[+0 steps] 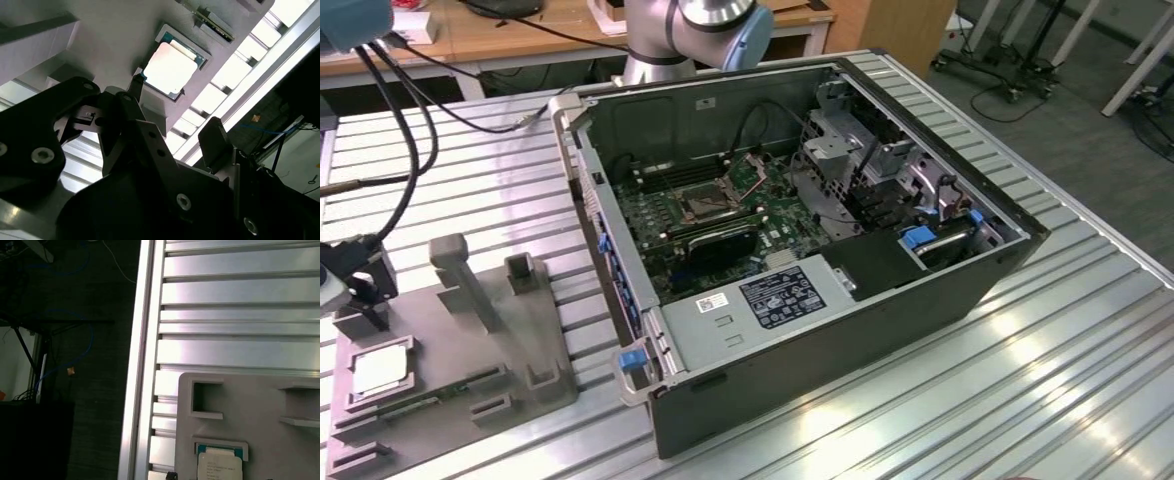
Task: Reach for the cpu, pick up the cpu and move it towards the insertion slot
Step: 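Pick up the cpu and move it towards the insertion slot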
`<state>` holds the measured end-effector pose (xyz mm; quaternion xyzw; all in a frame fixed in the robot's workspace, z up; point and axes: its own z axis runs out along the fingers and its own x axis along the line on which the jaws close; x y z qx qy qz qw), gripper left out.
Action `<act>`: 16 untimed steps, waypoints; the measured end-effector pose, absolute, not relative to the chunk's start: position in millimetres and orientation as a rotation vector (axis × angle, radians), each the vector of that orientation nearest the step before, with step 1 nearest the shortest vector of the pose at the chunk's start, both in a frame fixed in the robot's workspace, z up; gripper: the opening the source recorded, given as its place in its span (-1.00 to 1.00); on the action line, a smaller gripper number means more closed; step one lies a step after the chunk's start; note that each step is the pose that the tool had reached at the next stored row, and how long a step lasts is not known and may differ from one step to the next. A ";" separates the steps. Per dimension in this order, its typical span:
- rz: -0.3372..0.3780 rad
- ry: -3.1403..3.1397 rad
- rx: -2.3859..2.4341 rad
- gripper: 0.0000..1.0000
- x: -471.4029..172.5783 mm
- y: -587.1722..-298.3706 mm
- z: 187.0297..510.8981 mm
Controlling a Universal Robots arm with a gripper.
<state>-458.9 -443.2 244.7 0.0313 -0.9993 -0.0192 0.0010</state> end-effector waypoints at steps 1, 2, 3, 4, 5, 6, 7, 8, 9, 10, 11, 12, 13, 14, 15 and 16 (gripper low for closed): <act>-0.060 -3.137 0.104 0.42 -458.9 -443.6 243.1; -0.060 -3.137 0.110 0.42 -458.9 -444.0 241.6; -0.060 -3.137 0.116 0.42 -459.0 -444.2 240.2; -0.060 -3.136 0.122 0.42 -459.1 -444.3 239.0; -0.059 -3.136 0.127 0.42 -459.1 -444.5 237.9; -0.058 -3.136 0.133 0.42 -459.1 -444.6 236.9; -0.058 -3.135 0.137 0.42 -459.2 -444.6 236.1; -0.057 -3.135 0.139 0.42 -459.2 -444.7 235.9; -0.057 -3.135 0.139 0.42 -459.2 -444.7 235.8; -0.057 -3.135 0.139 0.42 -459.2 -444.6 235.7; -0.057 -3.135 0.140 0.42 -459.2 -444.7 235.6; -0.057 -3.135 0.140 0.42 -459.2 -444.7 235.6; -0.057 -3.135 0.140 0.42 -459.2 -444.7 235.6; -0.057 -3.135 0.140 0.42 -459.2 -444.6 235.6; -0.057 -3.135 0.140 0.42 -459.2 -444.7 235.6; -0.057 -3.135 0.140 0.42 -459.2 -444.6 235.6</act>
